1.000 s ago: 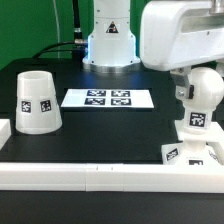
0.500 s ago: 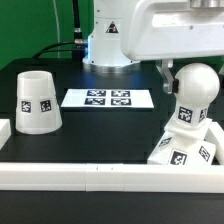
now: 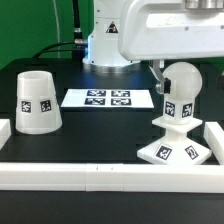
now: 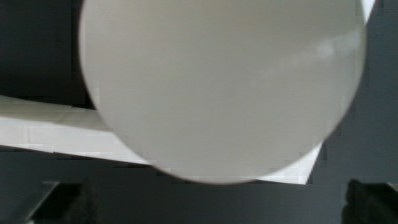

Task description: Assemble lamp

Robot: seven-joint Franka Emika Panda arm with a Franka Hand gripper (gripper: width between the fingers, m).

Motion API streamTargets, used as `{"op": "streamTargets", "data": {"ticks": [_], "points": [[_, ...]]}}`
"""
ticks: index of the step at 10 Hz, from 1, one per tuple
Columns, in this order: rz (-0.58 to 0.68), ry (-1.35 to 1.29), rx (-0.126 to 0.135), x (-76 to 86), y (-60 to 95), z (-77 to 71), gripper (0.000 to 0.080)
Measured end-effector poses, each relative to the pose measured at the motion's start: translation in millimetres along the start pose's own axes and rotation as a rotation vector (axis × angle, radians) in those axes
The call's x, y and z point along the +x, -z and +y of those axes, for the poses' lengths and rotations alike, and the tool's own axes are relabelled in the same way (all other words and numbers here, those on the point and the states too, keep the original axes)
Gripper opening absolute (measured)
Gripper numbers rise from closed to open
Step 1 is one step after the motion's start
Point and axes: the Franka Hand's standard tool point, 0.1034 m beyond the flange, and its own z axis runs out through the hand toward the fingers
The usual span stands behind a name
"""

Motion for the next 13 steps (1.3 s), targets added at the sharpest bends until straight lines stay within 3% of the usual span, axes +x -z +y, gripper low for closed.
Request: {"op": "streamTargets", "data": {"ticks": [2, 4, 5, 10, 11, 13], "points": [[-0.011, 0.014, 0.007, -16.1, 32.9, 11.1, 0.0698], [-0.004, 0.034, 0.018, -32.6, 56.4, 42.8, 0.0698], [-0.009, 0.034, 0.013, -44.3, 58.2, 53.6, 0.0698], [-0.011, 0.027, 0.019, -48.3, 56.8, 55.8, 0.0698], [-0.006, -0.019, 0.036, -66.1, 57.8, 73.0, 0.0698], [-0.012, -0.09, 0.057, -116.2, 43.6, 121.8, 0.0698]]}}
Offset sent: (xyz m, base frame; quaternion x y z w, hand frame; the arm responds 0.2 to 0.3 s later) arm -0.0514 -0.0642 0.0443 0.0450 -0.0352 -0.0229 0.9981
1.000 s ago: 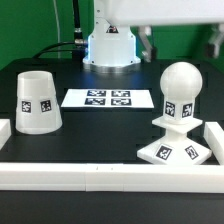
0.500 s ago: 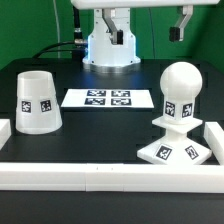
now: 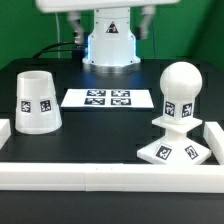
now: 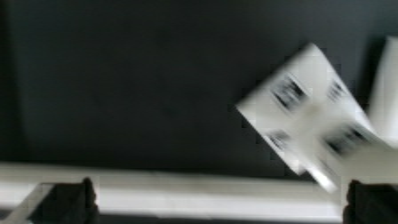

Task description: Assemble lamp

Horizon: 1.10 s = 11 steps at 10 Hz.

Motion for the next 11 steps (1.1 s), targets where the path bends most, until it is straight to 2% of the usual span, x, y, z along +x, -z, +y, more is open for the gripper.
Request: {"op": "streamTargets", "data": {"ticks": [1, 2, 6, 7, 9, 11], "points": [[-0.011, -0.039, 0.005, -12.3, -8.3, 12.5, 0.0698], [-0.016, -0.055, 0.009, -15.5, -10.4, 16.8, 0.0698], [-0.014, -0.036, 0.011, -15.2, -10.2, 15.7, 0.0698], [-0.026, -0.02, 0.017, -27.9, -14.4, 31.0, 0.0698], [-0.042, -0.016, 0.012, -48.3, -22.7, 56.7, 0.0698], [-0.047, -0.007, 0.003, -55.2, -33.0, 65.7, 0.0698]]}}
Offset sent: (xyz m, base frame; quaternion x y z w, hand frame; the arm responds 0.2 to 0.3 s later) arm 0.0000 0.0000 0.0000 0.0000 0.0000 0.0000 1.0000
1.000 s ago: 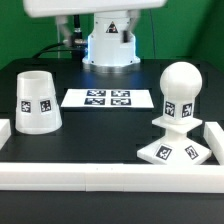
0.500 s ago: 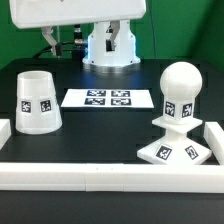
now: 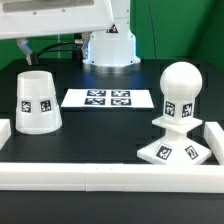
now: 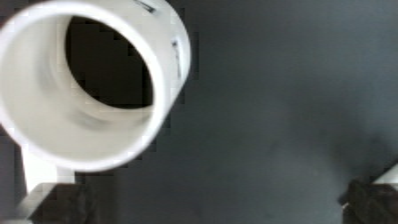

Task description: Assemble lamp

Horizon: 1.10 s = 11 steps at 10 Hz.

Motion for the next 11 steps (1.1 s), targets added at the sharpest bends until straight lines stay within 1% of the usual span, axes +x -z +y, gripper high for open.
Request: {"op": "streamTargets", "data": {"ticks": [2, 4, 5, 6, 9, 11], "points": [[-0.011, -0.005, -0.005, -6.3, -11.5, 4.4, 0.0698], [-0.02, -0.005, -0.005, -8.9, -16.7, 3.3, 0.0698], [-0.022, -0.003, -0.006, -9.0, -17.2, 2.2, 0.0698], [-0.016, 0.003, -0.007, -6.3, -14.4, -0.7, 0.0698], [-0.019, 0.005, -0.006, -7.1, -16.1, -1.1, 0.0698], [-0.03, 0.001, -0.008, -17.9, -27.2, -2.0, 0.0698]]}}
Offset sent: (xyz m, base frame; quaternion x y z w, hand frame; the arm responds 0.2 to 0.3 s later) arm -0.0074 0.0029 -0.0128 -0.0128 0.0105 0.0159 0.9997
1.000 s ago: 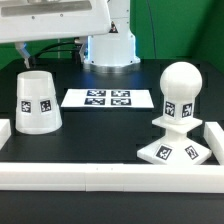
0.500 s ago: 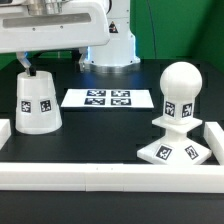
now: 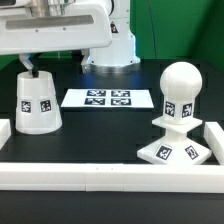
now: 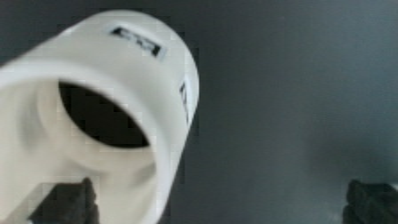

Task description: Assemble lamp

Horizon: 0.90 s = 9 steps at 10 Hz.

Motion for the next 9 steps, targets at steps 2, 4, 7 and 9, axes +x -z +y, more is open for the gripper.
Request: {"op": "streamTargets", "data": {"ticks": [2, 4, 7, 9], "points": [[-0.008, 0.0, -0.002, -6.8, -6.7, -1.3, 0.0698], [-0.009, -0.001, -0.002, -7.3, -7.1, -0.5, 0.0439], [-0.009, -0.001, -0.002, -7.4, -7.3, -0.4, 0.0118], [-0.011, 0.0, 0.003, -6.2, -4.5, -2.1, 0.0043]]}}
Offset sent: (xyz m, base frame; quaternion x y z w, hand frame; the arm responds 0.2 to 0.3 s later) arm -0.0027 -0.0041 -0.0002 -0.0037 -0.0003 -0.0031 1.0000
